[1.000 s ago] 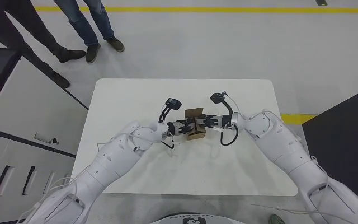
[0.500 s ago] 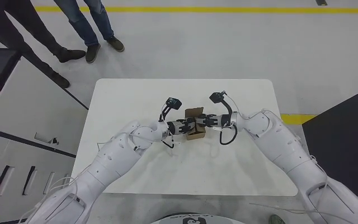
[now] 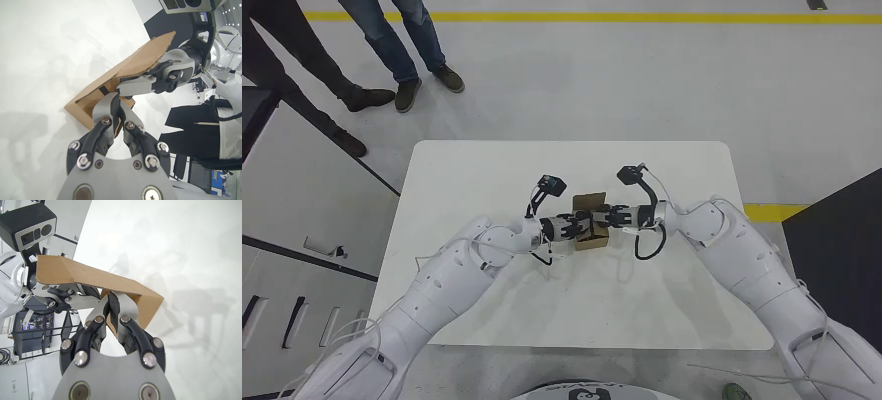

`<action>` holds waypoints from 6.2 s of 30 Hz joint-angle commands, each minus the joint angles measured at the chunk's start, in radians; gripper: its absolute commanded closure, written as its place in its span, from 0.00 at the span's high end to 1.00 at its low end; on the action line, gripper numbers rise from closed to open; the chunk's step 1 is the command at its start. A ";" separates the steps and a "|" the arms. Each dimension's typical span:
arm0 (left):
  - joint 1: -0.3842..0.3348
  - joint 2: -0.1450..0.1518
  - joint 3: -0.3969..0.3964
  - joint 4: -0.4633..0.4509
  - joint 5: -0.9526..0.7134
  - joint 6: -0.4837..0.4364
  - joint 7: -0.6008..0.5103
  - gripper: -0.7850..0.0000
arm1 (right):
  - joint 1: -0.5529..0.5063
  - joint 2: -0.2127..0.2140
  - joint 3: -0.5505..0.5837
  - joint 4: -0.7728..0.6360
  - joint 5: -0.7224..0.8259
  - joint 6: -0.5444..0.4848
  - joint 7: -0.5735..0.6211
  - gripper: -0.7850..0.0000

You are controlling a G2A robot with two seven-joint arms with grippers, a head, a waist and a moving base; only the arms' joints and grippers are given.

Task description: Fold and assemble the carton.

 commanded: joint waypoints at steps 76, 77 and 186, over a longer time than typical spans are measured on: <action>0.181 0.038 -0.179 -0.181 -0.036 -0.159 -0.080 1.00 | -0.096 0.052 0.267 0.006 0.561 -0.196 0.276 1.00; 0.181 0.038 -0.179 -0.181 -0.036 -0.159 -0.080 1.00 | -0.096 0.052 0.267 0.006 0.561 -0.196 0.276 1.00; 0.115 -0.016 -0.139 0.133 -0.157 -0.317 0.136 1.00 | 0.072 -0.085 0.085 0.305 0.677 -0.187 0.409 1.00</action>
